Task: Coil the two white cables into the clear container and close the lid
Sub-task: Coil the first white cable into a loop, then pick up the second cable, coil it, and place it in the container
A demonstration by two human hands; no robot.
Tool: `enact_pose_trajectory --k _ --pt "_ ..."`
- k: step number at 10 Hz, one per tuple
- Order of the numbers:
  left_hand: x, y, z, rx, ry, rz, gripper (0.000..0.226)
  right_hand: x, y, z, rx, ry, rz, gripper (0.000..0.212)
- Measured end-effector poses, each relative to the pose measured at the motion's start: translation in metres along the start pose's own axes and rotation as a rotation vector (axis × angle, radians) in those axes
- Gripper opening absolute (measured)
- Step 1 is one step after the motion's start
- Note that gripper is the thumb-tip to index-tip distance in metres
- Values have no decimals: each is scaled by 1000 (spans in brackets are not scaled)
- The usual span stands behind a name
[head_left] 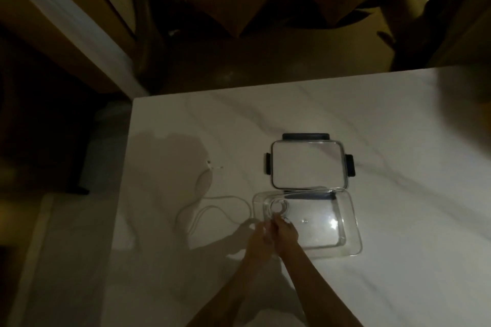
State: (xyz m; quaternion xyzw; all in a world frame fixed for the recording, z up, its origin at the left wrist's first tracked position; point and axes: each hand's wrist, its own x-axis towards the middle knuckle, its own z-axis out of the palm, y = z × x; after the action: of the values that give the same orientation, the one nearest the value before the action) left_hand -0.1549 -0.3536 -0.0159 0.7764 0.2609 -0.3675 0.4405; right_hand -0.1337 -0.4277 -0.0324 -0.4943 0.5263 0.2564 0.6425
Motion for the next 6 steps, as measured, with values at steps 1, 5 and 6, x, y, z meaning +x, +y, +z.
enact_pose_trajectory --k 1,5,6 --pt "3 -6 -2 -24 -4 9 33 8 7 -6 -23 -28 14 23" --pt "21 -26 -28 -127 -90 -58 44 -19 -7 -10 -255 294 -211 10" --pt "25 -20 -82 -43 85 78 23 -34 -16 20 -200 342 -494 12"
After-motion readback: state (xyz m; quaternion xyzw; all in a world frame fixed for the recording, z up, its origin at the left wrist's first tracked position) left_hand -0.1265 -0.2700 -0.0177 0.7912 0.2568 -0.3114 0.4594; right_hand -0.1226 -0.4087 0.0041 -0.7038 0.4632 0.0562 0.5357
